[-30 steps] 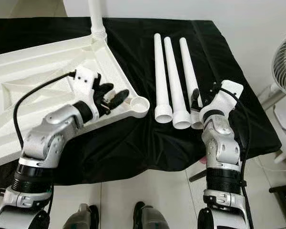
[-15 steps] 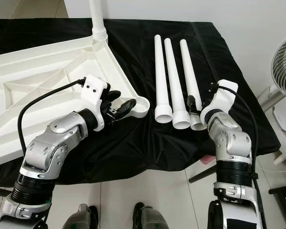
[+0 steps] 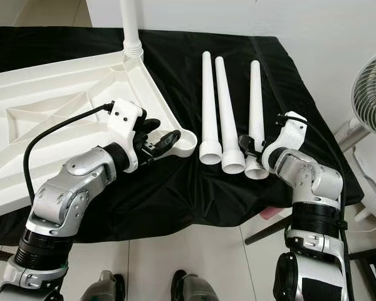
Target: Building children table
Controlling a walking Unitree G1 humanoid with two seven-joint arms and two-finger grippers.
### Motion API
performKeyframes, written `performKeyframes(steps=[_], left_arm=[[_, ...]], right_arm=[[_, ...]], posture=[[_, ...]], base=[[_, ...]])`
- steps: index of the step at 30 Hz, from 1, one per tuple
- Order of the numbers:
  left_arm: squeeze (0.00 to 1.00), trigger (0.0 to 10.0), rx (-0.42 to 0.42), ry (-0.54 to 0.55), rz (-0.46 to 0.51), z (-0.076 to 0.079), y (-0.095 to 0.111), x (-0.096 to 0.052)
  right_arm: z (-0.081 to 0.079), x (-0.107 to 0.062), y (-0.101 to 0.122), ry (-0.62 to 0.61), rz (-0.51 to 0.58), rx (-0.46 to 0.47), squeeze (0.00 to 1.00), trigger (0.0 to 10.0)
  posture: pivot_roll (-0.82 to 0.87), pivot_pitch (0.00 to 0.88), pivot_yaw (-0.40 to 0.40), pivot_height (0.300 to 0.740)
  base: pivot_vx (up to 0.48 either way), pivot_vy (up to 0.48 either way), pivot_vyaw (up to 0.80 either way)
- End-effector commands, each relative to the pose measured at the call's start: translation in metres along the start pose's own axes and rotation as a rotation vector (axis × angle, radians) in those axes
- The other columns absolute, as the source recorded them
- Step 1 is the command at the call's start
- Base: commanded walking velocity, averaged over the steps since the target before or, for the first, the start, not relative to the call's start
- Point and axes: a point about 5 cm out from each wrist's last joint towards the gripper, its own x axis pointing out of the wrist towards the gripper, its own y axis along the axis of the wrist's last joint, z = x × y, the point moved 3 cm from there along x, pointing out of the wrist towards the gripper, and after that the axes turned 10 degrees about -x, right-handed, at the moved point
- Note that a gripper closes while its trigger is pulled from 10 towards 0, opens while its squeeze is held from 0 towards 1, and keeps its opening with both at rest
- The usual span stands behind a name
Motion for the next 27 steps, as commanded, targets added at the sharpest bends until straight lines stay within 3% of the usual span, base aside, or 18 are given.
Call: performKeyframes(steps=[1, 4, 5, 8, 9, 16, 23, 24, 25, 26, 27], left_arm=[[0.00, 10.0, -0.006, 0.033, 0.004, 0.001, -0.001, -0.001], [0.00, 10.0, -0.006, 0.038, 0.006, 0.001, 0.000, -0.002], [0.00, 10.0, -0.008, 0.040, 0.008, 0.001, 0.000, -0.002], [0.00, 10.0, -0.011, 0.041, 0.010, 0.001, 0.001, -0.002], [0.00, 10.0, -0.012, 0.043, 0.011, 0.001, 0.001, -0.002], [0.00, 10.0, -0.015, 0.043, 0.011, 0.000, 0.002, -0.002], [0.00, 10.0, -0.048, 0.036, 0.016, 0.000, 0.004, -0.002], [0.00, 10.0, -0.062, 0.024, 0.024, 0.000, 0.006, -0.002], [0.00, 10.0, -0.060, 0.007, 0.027, 0.001, 0.008, -0.002], [0.00, 10.0, -0.060, 0.007, 0.027, 0.001, 0.008, -0.002], [0.26, 10.0, -0.097, -0.021, 0.027, 0.001, 0.009, -0.003]], right_arm=[[0.003, 0.006, -0.039, 0.013, -0.164, 0.111, 0.00, 10.0], [0.006, 0.007, -0.041, 0.005, -0.163, 0.118, 0.00, 10.0], [0.007, 0.007, -0.043, 0.002, -0.173, 0.148, 0.00, 4.4], [0.007, 0.008, -0.046, 0.003, -0.193, 0.188, 0.00, 4.4], [0.008, 0.008, -0.046, 0.001, -0.192, 0.213, 0.00, 0.0], [0.011, 0.009, -0.046, 0.010, -0.197, 0.297, 0.00, 0.0], [0.017, 0.009, -0.036, -0.012, -0.149, 0.290, 0.00, 0.0], [0.019, 0.008, -0.025, -0.014, -0.100, 0.268, 0.00, 3.2], [0.020, 0.006, -0.011, -0.013, -0.024, 0.234, 0.00, 10.0], [0.020, 0.006, -0.011, -0.013, -0.024, 0.234, 0.00, 10.0], [0.019, 0.003, 0.011, -0.009, 0.088, 0.179, 0.00, 10.0]], posture=[[0.03, 0.163, -0.086, 0.740], [0.03, 0.163, -0.086, 0.740], [0.03, 0.163, -0.086, 0.740], [0.03, 0.163, -0.086, 0.740], [0.04, 0.158, -0.087, 0.740], [0.04, 0.160, -0.087, 0.740], [0.04, 0.171, -0.087, 0.740], [0.05, 0.172, -0.089, 0.740], [0.05, 0.172, -0.090, 0.740], [0.05, 0.172, -0.090, 0.740], [0.05, 0.169, -0.092, 0.740]], base=[[0.000, 0.000, 0.00], [0.000, 0.000, 0.00], [0.000, 0.000, 0.00], [0.000, 0.000, 0.00], [0.000, 0.000, 0.00], [0.000, 0.000, 0.00], [0.000, 0.000, 0.00], [0.000, 0.000, 0.00], [0.000, 0.000, 0.00], [0.000, 0.000, 0.00], [0.000, 0.000, 0.00]])
